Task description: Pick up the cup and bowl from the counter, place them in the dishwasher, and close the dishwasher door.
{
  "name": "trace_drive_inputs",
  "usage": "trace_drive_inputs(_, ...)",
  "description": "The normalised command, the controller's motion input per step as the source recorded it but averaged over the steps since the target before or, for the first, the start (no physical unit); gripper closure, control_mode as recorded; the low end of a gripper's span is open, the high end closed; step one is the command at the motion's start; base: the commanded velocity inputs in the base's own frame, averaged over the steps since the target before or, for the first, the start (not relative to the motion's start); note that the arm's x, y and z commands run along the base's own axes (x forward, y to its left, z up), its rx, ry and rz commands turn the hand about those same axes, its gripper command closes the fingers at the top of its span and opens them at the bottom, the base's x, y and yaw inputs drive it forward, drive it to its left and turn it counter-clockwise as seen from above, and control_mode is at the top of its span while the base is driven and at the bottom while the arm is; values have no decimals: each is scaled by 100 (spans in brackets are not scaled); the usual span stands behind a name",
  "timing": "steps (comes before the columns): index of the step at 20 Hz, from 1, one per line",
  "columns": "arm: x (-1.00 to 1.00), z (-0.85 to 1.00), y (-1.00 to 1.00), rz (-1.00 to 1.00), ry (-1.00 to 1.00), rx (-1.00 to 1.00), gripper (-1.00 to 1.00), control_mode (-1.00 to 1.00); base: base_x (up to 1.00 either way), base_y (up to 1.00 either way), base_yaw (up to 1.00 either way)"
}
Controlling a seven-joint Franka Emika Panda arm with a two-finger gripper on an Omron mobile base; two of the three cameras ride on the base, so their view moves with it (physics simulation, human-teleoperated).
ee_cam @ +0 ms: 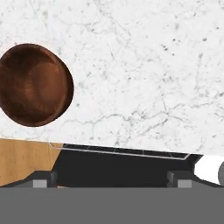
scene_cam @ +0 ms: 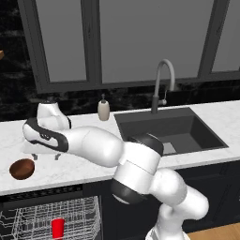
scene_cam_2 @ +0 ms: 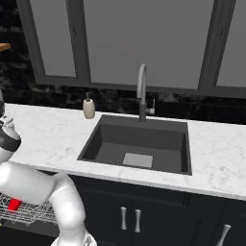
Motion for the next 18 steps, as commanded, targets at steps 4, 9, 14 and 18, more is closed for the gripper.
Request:
trace_drive_inputs(4, 33, -43, 20, 0, 1, 0, -100, -100, 0, 0, 0)
trace_drive_inputs(9, 19, -42, 35, 1, 0, 0, -100, -100, 0, 0, 0)
trace_drive_inputs(14, 0, -2, 22, 5, 0, 0, -100, -100, 0, 0, 0)
trace_drive_inputs(18, 0, -18, 12, 2, 0, 0, -100, -100, 0, 0, 0)
